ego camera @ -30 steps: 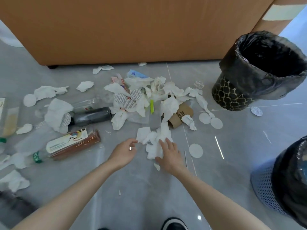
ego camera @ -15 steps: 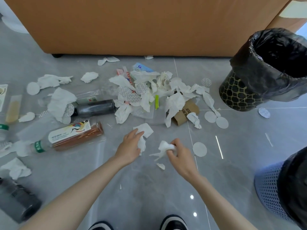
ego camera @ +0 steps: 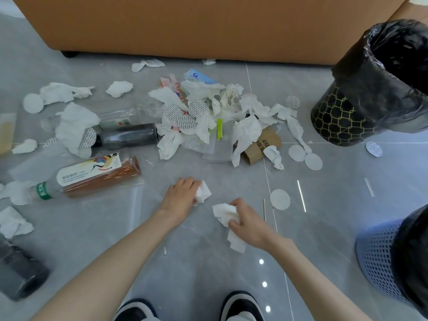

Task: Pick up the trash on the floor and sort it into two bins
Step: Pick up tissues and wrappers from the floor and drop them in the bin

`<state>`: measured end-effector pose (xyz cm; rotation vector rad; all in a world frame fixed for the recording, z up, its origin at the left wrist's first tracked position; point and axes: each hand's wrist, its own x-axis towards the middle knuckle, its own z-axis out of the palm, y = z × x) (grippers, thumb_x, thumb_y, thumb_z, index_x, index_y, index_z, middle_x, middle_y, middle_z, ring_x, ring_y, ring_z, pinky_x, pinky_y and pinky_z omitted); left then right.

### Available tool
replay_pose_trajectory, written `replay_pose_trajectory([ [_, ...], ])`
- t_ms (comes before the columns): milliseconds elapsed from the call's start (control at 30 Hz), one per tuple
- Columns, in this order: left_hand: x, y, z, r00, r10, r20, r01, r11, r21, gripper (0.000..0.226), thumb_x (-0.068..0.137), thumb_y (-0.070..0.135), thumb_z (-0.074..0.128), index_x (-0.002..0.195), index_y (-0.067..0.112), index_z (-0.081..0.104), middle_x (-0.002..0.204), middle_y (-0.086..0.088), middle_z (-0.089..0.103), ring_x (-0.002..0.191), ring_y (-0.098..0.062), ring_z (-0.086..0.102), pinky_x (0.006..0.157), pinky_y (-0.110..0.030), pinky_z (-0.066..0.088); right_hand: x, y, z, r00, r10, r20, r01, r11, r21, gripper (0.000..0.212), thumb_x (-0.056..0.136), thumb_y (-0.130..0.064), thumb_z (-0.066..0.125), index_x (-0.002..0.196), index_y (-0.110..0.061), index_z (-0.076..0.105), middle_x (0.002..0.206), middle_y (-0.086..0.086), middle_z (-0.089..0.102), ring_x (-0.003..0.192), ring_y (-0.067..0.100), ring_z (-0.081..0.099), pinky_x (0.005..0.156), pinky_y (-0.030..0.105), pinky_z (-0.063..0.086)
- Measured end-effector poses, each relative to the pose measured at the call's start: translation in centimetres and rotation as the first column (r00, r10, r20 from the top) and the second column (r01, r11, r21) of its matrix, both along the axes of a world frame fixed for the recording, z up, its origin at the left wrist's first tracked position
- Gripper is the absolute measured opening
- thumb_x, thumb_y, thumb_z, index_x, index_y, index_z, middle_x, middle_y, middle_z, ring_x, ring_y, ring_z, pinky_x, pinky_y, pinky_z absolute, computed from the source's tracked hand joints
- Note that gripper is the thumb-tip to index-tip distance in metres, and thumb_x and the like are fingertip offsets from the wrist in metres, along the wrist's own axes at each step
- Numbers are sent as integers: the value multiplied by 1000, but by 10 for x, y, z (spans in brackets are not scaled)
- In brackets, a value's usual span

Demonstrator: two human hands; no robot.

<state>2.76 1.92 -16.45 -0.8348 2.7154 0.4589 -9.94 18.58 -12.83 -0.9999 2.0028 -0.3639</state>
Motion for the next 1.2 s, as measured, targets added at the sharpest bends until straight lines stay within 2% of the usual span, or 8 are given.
replay_pose_trajectory([
  [167, 16, 9, -7, 1000, 6, 0, -6, 1000, -14, 50, 82, 5, 53, 128, 21, 42, 124, 1, 47, 118, -23, 41, 91, -30, 32, 22, 6, -38, 971, 142, -195, -129, 988, 81, 37, 95, -23, 48, 128, -11, 36, 125, 7, 47, 116, 27, 42, 88, 35, 38],
  [267, 22, 11, -10, 999, -7, 52, 9, 999, -40, 44, 82, 5, 53, 121, 22, 43, 119, 2, 47, 115, -22, 41, 88, -28, 30, 33, 9, -47, 914, 161, -372, -164, 986, 24, 26, 95, -22, 52, 116, -7, 48, 115, 7, 48, 105, 28, 48, 72, 31, 34],
  [367, 23, 12, -7, 997, 14, 75, -14, 1000, -8, 41, 83, 6, 51, 121, 21, 41, 120, 1, 44, 116, -22, 40, 87, -29, 30, 36, 14, -56, 861, 198, -468, -212, 977, 22, 28, 73, -12, 78, 92, -9, 57, 94, 7, 53, 81, 26, 55, 56, 27, 30],
  [500, 21, 7, 5, 994, 84, 75, -90, 993, 79, 37, 84, 3, 48, 119, 14, 42, 121, -5, 41, 114, -26, 41, 87, -32, 37, 26, 15, -51, 948, 90, -304, -87, 996, 23, 24, 95, -6, 42, 119, -7, 43, 119, 9, 46, 104, 24, 43, 72, 26, 28],
  [700, -4, 1, 61, 990, 128, -53, -110, 959, 261, 19, 85, -2, 36, 98, 11, 39, 112, -11, 52, 103, -31, 47, 76, -40, 43, -4, 17, 27, 980, -199, -16, 194, 971, -140, 11, 101, -16, 36, 111, -13, 36, 93, 3, 49, 78, 20, 48, 65, 30, 37],
  [867, -49, 11, 146, 986, 78, -150, -20, 933, 358, 20, 89, 5, 41, 109, 8, 40, 90, -6, 51, 80, -24, 50, 60, -32, 35, -36, 35, 106, 927, -375, 23, 361, 872, -331, 24, 100, -14, 40, 123, -19, 40, 96, 2, 58, 86, 24, 55, 69, 32, 43],
  [967, -78, 22, 196, 975, 53, -216, 36, 922, 386, 19, 87, 7, 46, 106, 9, 40, 89, -8, 52, 83, -28, 53, 64, -33, 36, -55, 51, 146, 883, -469, -28, 417, 809, -414, 27, 99, -13, 42, 126, -18, 40, 97, 1, 58, 86, 21, 54, 67, 25, 42],
  [1200, -142, 88, 299, 934, -114, -339, 252, 882, 398, 13, 88, 8, 46, 96, 15, 39, 84, -4, 51, 76, -21, 48, 62, -33, 36, -94, 117, 217, 720, -685, -116, 544, 660, -518, 24, 99, -16, 43, 122, -7, 42, 102, 5, 57, 91, 25, 54, 73, 32, 39],
])
